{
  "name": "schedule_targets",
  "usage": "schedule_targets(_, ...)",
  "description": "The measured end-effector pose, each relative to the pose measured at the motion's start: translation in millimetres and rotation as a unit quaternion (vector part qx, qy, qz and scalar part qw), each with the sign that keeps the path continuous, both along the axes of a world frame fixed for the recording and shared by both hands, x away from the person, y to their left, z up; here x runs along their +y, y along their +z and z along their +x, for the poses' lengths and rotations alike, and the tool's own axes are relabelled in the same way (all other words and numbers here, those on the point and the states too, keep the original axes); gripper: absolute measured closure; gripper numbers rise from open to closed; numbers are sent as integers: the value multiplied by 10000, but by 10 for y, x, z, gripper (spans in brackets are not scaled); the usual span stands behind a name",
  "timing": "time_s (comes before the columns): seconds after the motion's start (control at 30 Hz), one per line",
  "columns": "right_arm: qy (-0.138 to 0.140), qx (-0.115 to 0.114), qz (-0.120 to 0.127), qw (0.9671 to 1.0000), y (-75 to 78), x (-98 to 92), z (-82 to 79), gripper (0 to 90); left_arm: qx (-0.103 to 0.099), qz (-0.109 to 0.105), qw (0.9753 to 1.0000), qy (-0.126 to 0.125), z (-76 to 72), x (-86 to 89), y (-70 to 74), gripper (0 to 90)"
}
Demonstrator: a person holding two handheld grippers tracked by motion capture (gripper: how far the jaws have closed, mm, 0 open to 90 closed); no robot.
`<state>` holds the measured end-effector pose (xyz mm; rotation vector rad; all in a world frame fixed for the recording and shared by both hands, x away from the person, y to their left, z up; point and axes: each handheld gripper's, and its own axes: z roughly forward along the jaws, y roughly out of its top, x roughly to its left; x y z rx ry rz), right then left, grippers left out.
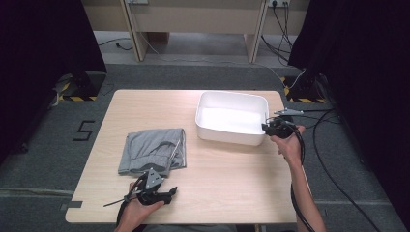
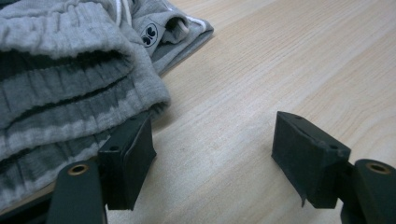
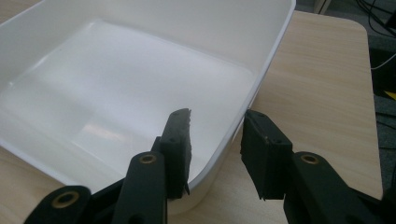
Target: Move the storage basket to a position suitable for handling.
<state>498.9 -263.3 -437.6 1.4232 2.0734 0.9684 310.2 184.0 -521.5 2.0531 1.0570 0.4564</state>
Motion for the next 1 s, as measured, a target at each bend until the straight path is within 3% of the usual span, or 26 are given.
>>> schedule_targets(0.63,206,35,-91,9997,19,-311,-186,664,0,-3,10000,-2,-2,0,0,281)
schedule_targets(1.0,288,48,-121,9995,22,-413,-389,657,1,-1,10000,-4,-2,1,0,281)
